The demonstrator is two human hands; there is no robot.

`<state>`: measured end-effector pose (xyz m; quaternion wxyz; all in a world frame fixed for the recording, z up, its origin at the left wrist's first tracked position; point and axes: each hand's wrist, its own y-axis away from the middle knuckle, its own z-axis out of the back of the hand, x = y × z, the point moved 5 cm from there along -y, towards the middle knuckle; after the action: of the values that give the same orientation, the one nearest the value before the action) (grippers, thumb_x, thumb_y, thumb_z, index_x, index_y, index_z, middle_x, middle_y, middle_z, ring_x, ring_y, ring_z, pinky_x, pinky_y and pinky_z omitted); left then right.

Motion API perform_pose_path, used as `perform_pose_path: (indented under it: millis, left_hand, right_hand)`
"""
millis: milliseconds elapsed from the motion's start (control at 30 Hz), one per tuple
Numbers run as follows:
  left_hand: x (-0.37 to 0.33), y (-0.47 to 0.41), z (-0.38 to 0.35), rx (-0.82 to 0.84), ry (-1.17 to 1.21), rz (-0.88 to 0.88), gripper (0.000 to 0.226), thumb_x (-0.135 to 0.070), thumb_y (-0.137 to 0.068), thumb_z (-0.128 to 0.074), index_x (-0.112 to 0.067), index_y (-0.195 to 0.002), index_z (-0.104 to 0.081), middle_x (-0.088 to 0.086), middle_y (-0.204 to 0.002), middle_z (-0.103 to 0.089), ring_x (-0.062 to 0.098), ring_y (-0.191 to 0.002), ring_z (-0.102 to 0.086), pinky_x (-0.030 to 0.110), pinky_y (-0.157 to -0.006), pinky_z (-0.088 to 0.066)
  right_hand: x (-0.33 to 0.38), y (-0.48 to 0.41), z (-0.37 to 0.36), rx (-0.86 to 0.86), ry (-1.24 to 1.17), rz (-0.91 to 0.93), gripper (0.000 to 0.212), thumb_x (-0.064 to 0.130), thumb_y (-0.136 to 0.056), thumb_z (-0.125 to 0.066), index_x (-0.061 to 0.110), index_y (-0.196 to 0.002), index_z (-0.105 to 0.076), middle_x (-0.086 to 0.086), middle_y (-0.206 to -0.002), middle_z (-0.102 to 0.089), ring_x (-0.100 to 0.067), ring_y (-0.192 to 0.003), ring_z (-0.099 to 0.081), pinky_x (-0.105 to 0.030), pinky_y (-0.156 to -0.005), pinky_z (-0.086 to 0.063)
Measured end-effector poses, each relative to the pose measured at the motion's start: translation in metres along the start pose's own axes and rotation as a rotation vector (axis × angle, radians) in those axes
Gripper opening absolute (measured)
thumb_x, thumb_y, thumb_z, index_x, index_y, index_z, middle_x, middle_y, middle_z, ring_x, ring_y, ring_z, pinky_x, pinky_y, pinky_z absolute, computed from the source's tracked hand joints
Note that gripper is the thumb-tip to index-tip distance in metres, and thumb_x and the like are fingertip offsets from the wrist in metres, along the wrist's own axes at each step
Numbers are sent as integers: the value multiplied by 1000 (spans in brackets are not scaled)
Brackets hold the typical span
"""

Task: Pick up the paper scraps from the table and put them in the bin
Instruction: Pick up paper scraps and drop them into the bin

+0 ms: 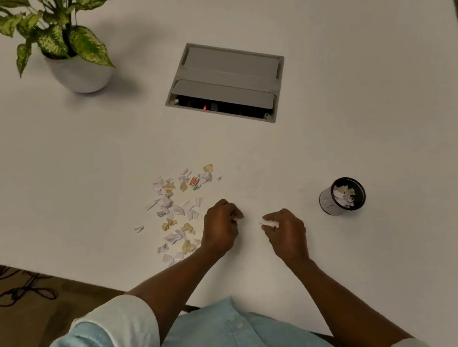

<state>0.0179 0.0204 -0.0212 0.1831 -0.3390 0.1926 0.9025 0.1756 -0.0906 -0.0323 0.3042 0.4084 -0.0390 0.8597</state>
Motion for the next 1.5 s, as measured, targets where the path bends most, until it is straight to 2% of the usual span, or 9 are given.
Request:
perform_pose_path:
  millis: [100,200,300,433,767,1000,1167,1333,1500]
  left_hand:
    - [-44,-16,-11,-22,147,32,24,13,-81,-75,-10,-88,-80,4,-94,-73,12,-79,-66,9,-65,-50]
    - [-93,-28,-27,24,336,57,24,15,-78,-74,-7,-87,-80,8,-87,-78,22,-79,-74,33,-73,-65]
    - [-138,-41,-47,78,446,91,25,17,-81,-69,-5,-87,-79,10,-81,-79,27,-76,-78,45,-70,-67]
    - [-182,-60,-76,107,512,145,24,15,-81,-76,-8,-85,-80,7,-85,-78,22,-80,-78,43,-73,-68]
    - [-219,-84,-128,204,432,152,27,11,-71,-83,-12,-83,-78,3,-84,-77,20,-79,-76,39,-76,-67]
    - [-232,-83,-146,323,267,-70,26,12,-75,-74,-8,-91,-78,6,-92,-78,24,-87,-75,45,-80,-65]
    - [-233,-79,-141,364,107,-301,21,5,-78,-74,-6,-95,-77,7,-99,-78,25,-91,-72,43,-84,-61]
    - [-216,-70,-121,243,-53,-392,10,-12,-88,-72,-19,-95,-73,-4,-98,-71,17,-93,-64,39,-79,-56]
    - [-157,-50,-79,114,-132,-390,14,-9,-91,-68,-20,-100,-70,-5,-100,-70,16,-94,-64,36,-74,-57]
  right_hand:
    - [-13,-8,37,-134,-68,-88,22,7,-80,-84,14,-100,-78,-4,-99,-74,-21,-86,-73,-43,-79,-62]
    - [-28,-16,76,-250,-120,-175,22,7,-79,-85,13,-99,-78,-5,-97,-75,-22,-82,-74,-46,-77,-63]
    - [-38,-20,112,-352,-133,-194,23,6,-79,-85,11,-100,-78,-2,-97,-75,-20,-85,-74,-37,-80,-63]
    - [-46,-27,154,-468,-40,-239,24,15,-79,-86,9,-101,-79,-12,-101,-77,-26,-92,-73,-27,-82,-54]
    - [-66,-48,189,-418,43,-338,28,15,-84,-80,8,-110,-75,-15,-105,-73,-31,-95,-70,-26,-75,-46]
    - [-75,-55,193,-330,78,-304,36,13,-85,-77,12,-121,-69,-13,-112,-71,-30,-101,-69,-42,-89,-58]
    - [-71,-59,190,-321,85,-289,33,9,-88,-73,11,-120,-68,-12,-114,-71,-31,-104,-69,-41,-89,-57]
    - [-54,-59,184,-340,269,-256,25,13,-92,-62,15,-116,-67,-9,-113,-65,-29,-106,-63,-31,-73,-44]
    - [-23,-47,147,-307,249,-23,16,12,-92,-65,16,-107,-71,-6,-110,-66,-24,-102,-65,-33,-74,-54]
